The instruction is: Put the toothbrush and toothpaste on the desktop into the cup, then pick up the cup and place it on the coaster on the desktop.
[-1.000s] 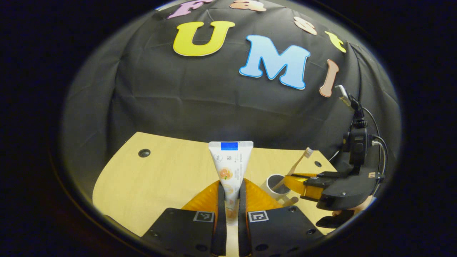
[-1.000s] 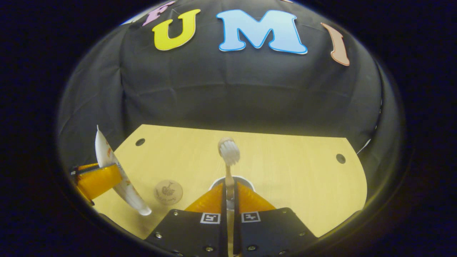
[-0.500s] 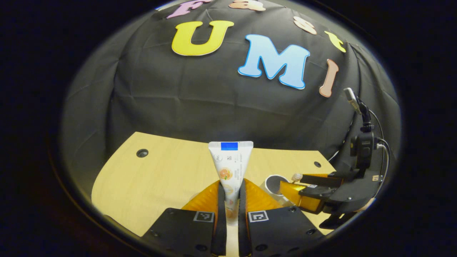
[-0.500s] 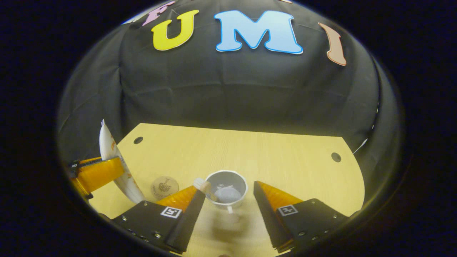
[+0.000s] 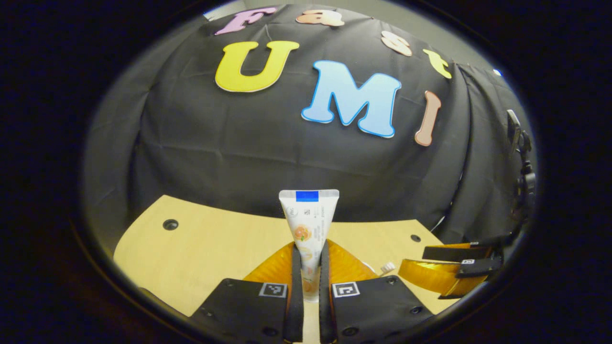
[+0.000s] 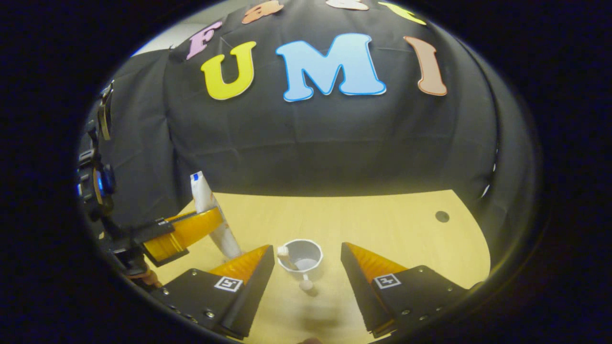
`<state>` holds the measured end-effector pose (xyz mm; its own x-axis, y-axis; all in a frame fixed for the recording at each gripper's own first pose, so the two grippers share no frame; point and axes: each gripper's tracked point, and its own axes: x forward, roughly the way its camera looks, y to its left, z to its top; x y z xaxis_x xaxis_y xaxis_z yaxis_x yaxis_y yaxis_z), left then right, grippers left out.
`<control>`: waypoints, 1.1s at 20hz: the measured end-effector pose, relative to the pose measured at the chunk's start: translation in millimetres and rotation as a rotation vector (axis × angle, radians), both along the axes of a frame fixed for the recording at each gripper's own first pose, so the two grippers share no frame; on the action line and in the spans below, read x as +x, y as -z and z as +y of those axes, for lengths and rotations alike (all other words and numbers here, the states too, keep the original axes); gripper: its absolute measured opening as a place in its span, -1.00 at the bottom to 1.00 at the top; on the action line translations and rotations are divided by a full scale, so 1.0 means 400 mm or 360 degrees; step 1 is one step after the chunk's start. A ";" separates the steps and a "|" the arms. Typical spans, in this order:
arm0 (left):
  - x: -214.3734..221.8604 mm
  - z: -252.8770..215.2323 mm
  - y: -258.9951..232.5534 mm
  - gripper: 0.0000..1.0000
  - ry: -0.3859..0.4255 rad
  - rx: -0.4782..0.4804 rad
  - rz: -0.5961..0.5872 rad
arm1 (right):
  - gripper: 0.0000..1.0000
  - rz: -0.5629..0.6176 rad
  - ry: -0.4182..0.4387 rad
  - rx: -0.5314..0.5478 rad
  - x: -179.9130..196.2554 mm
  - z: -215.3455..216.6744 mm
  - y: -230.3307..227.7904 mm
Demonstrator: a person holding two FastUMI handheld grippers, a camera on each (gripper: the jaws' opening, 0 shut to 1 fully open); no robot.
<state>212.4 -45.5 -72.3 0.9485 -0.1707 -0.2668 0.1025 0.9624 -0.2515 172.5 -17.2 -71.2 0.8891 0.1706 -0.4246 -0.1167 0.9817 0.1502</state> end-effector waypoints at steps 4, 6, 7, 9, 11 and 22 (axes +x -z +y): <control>0.073 -0.053 -0.036 -0.61 0.0039 -0.0136 -0.0179 | 0.68 -0.0004 0.0074 -0.0048 -0.037 -0.068 -0.003; 0.099 -0.086 -0.041 -0.60 0.0071 -0.0194 -0.0223 | 0.68 0.0017 0.0107 -0.0084 -0.058 -0.095 0.010; 0.114 -0.103 -0.038 -0.60 0.0089 -0.0221 -0.0231 | 0.68 0.0033 0.0120 -0.0093 -0.069 -0.105 0.018; 0.139 -0.140 -0.004 -0.60 0.0123 -0.0237 -0.0200 | 0.68 0.0073 0.0139 -0.0094 -0.088 -0.122 0.041; 0.155 -0.169 0.046 -0.60 0.0150 -0.0237 -0.0136 | 0.68 0.0107 0.0163 -0.0084 -0.105 -0.138 0.056; 0.137 -0.220 0.170 -0.24 0.0296 -0.0173 0.0072 | 0.68 0.0181 0.0172 0.0002 -0.114 -0.130 0.084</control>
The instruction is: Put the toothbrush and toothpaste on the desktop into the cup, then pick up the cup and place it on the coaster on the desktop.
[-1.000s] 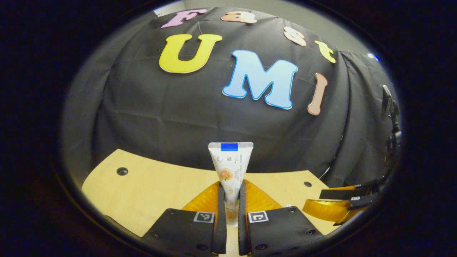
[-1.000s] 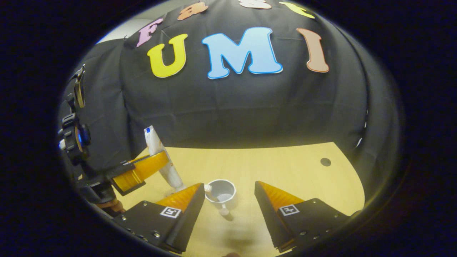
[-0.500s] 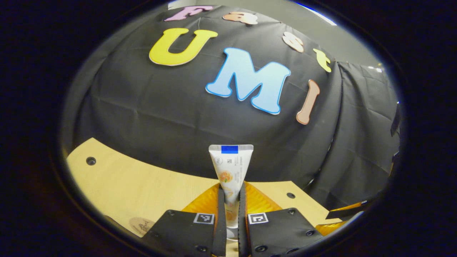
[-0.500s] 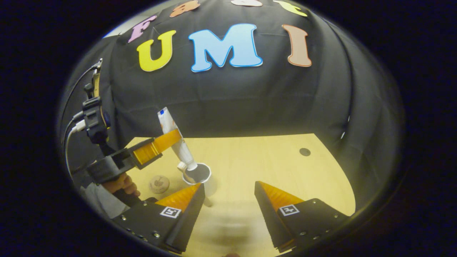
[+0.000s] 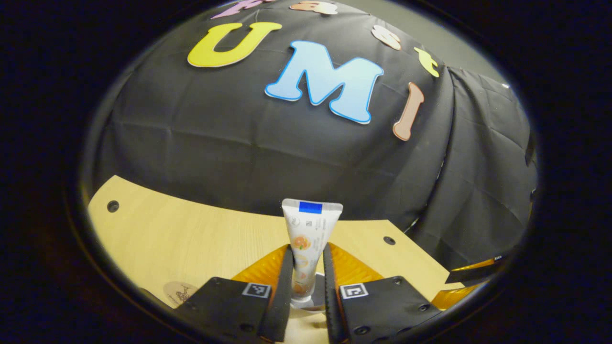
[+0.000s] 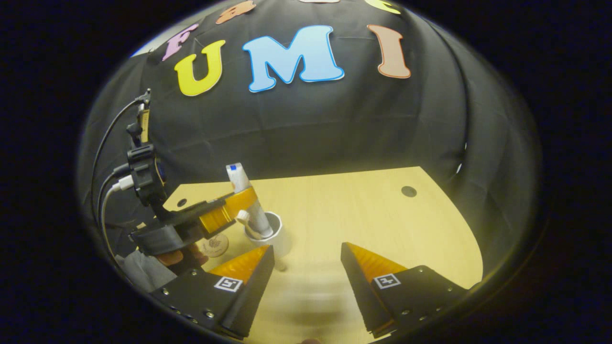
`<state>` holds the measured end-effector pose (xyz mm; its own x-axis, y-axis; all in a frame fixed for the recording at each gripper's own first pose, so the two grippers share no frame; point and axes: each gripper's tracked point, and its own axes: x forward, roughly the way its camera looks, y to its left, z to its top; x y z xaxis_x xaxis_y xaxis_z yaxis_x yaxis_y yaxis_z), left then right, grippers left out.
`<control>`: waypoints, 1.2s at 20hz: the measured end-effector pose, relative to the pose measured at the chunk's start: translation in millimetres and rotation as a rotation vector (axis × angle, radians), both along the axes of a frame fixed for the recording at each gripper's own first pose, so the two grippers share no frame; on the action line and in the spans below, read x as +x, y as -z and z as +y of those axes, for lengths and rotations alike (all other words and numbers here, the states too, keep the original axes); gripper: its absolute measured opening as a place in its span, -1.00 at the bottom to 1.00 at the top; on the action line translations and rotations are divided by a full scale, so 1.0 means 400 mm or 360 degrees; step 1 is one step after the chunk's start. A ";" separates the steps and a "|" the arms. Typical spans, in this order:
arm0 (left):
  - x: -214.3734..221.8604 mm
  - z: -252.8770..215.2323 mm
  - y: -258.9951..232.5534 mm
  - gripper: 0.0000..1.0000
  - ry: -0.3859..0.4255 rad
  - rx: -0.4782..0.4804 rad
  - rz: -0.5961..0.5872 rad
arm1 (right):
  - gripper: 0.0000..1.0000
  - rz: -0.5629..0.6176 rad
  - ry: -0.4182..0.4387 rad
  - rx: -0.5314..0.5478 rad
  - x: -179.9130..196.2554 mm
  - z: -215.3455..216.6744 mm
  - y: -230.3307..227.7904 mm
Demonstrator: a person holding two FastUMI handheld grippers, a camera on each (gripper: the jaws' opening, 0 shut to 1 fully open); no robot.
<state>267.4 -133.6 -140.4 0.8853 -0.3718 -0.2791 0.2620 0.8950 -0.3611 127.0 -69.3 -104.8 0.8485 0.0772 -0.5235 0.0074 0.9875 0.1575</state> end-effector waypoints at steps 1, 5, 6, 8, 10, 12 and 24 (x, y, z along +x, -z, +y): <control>-0.009 0.003 0.004 -0.10 0.0006 -0.0002 0.0024 | 0.68 0.0004 -0.0011 -0.0003 0.002 0.005 0.002; -0.017 0.032 -0.017 0.87 -0.0032 -0.0021 0.0000 | 0.68 0.0034 -0.0078 -0.0063 0.014 0.037 0.026; -0.020 0.043 -0.027 0.92 -0.0046 -0.0024 -0.0009 | 0.68 0.0036 -0.0092 -0.0069 0.014 0.042 0.026; -0.025 0.064 -0.043 0.92 -0.0068 -0.0030 -0.0027 | 0.68 0.0046 -0.0115 -0.0073 0.019 0.055 0.035; -0.036 0.082 -0.064 0.86 -0.0082 -0.0036 -0.0047 | 0.68 0.0059 -0.0136 -0.0073 0.027 0.069 0.043; -0.047 0.099 -0.088 0.92 -0.0097 -0.0048 -0.0073 | 0.68 0.0078 -0.0170 -0.0079 0.037 0.088 0.057; -0.143 0.261 -0.169 0.92 -0.0254 -0.0015 -0.0122 | 0.68 0.0257 -0.0359 -0.0193 0.112 0.183 0.165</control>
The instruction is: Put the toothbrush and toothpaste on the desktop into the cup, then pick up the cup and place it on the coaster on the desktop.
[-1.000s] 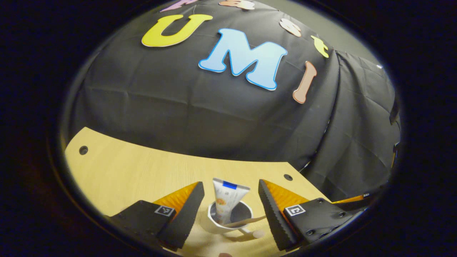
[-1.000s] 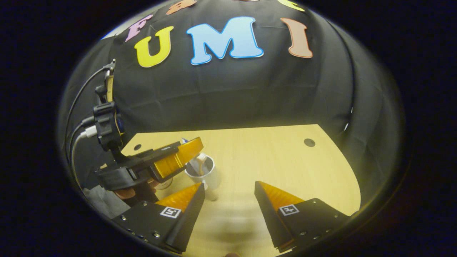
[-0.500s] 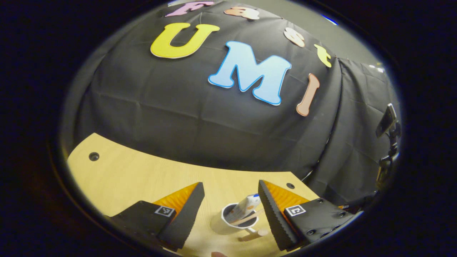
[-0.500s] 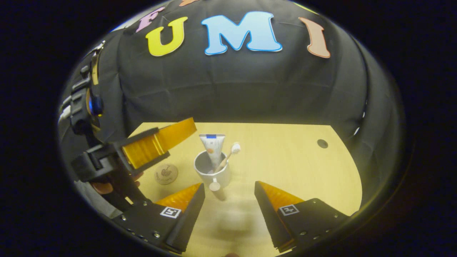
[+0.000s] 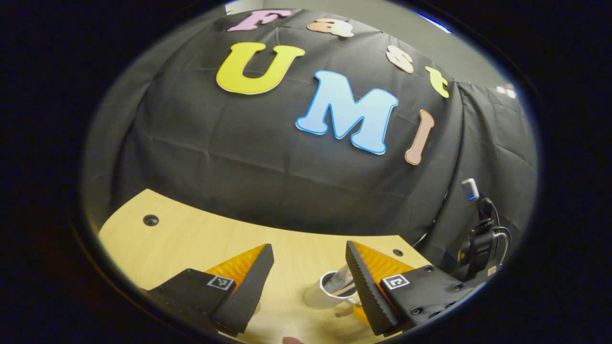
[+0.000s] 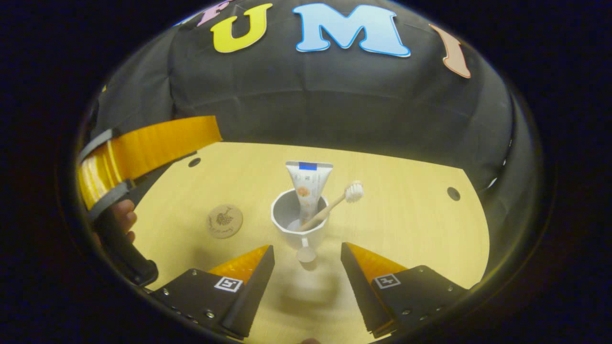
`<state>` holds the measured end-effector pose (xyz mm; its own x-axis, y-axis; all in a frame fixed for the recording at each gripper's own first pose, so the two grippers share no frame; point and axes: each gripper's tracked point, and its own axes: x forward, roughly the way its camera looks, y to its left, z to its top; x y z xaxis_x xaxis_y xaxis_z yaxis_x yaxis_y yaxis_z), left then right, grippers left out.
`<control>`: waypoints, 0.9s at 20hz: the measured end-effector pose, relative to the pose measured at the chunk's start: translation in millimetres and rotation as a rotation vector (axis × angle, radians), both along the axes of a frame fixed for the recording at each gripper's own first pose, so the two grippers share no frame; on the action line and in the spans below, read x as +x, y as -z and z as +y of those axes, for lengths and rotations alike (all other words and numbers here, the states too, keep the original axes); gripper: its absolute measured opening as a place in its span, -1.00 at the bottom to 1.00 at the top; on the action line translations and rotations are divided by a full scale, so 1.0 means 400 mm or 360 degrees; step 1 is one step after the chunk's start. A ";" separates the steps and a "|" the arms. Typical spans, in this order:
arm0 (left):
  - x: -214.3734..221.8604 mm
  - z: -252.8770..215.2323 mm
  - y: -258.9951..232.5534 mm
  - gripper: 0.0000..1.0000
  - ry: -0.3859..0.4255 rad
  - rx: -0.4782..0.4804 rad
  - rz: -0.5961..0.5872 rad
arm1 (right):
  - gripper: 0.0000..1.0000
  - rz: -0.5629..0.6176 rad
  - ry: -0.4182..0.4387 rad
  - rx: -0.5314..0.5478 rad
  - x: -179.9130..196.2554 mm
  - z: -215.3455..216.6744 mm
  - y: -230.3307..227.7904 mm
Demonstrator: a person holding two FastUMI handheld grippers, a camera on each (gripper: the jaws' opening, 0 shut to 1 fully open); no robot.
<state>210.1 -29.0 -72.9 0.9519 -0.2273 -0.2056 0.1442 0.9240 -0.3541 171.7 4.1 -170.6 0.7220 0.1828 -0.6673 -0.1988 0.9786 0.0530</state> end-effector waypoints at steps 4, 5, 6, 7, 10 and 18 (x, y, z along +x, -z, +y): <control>-0.028 0.056 0.017 0.92 -0.0070 0.0002 0.0044 | 0.68 0.0089 -0.0050 -0.0087 0.016 0.011 0.044; -0.037 0.071 0.020 0.86 -0.0085 0.0006 0.0053 | 0.68 0.0113 -0.0062 -0.0106 0.018 0.013 0.054; -0.045 0.084 0.023 0.92 -0.0098 0.0004 0.0064 | 0.68 0.0130 -0.0067 -0.0119 0.022 0.015 0.063; -0.054 0.097 0.028 0.92 -0.0112 0.0000 0.0076 | 0.68 0.0151 -0.0075 -0.0128 0.028 0.020 0.078; -0.072 0.129 0.049 0.92 -0.0152 0.0000 0.0109 | 0.64 0.0225 -0.0084 -0.0140 0.044 0.025 0.117; -0.109 0.178 0.113 0.94 -0.0213 -0.0002 0.0212 | 0.64 0.0345 -0.0065 -0.0134 0.073 0.035 0.189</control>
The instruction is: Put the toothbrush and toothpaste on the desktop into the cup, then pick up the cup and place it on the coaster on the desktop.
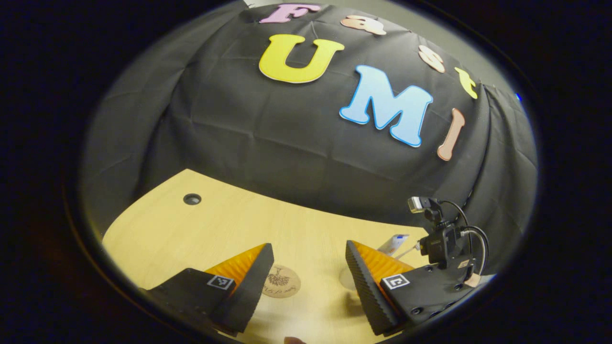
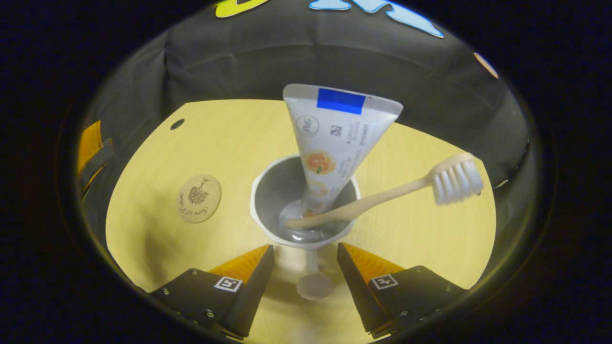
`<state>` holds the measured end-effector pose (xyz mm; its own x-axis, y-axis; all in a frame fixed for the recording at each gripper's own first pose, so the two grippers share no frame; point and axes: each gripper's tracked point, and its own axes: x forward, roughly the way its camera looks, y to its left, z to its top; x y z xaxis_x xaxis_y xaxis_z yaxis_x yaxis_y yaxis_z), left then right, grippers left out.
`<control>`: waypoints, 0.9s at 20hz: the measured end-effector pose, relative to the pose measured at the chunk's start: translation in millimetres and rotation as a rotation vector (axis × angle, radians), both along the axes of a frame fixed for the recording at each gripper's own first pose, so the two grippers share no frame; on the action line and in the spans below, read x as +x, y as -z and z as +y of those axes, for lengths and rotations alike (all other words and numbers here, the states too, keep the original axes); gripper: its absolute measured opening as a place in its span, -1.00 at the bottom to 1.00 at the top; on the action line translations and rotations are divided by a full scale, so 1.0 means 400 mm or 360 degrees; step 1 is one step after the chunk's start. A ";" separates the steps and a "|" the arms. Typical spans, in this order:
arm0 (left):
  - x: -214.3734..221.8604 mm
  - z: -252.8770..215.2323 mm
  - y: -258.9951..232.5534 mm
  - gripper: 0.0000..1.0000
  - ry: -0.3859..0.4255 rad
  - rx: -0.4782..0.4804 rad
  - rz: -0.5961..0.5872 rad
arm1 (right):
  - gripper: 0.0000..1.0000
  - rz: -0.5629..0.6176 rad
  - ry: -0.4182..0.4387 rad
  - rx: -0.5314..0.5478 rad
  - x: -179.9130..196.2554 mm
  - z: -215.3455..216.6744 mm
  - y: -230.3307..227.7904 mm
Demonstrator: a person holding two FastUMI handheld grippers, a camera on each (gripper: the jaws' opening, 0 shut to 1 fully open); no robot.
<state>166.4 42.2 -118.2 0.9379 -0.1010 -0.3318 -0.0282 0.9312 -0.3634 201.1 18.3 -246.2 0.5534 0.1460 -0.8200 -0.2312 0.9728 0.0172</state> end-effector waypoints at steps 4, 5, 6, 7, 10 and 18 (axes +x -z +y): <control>-0.003 0.013 0.004 0.93 -0.0014 0.0013 0.0010 | 0.23 0.0052 0.0053 0.0028 0.007 0.003 0.014; -0.004 0.016 0.006 0.93 -0.0017 0.0009 0.0010 | 0.24 0.0074 0.0064 0.0056 0.005 0.007 0.017; -0.002 0.016 0.006 0.93 -0.0020 0.0009 0.0012 | 0.10 0.0099 0.0081 0.0075 -0.002 0.010 0.016; -0.006 0.018 0.008 0.93 -0.0023 0.0009 0.0012 | 0.02 0.0115 0.0090 0.0081 0.000 0.008 0.020; -0.009 0.026 0.011 0.94 -0.0033 0.0011 0.0014 | -0.45 0.0121 0.0129 0.0043 0.000 -0.006 0.012; -0.028 0.051 0.026 0.93 -0.0072 0.0003 0.0027 | -0.50 0.0084 0.0157 0.0109 0.002 -0.002 0.015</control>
<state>155.3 62.5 -128.8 0.9357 -0.0582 -0.3480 -0.0763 0.9296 -0.3607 201.7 17.3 -252.0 0.5241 0.1497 -0.8384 -0.1315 0.9869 0.0940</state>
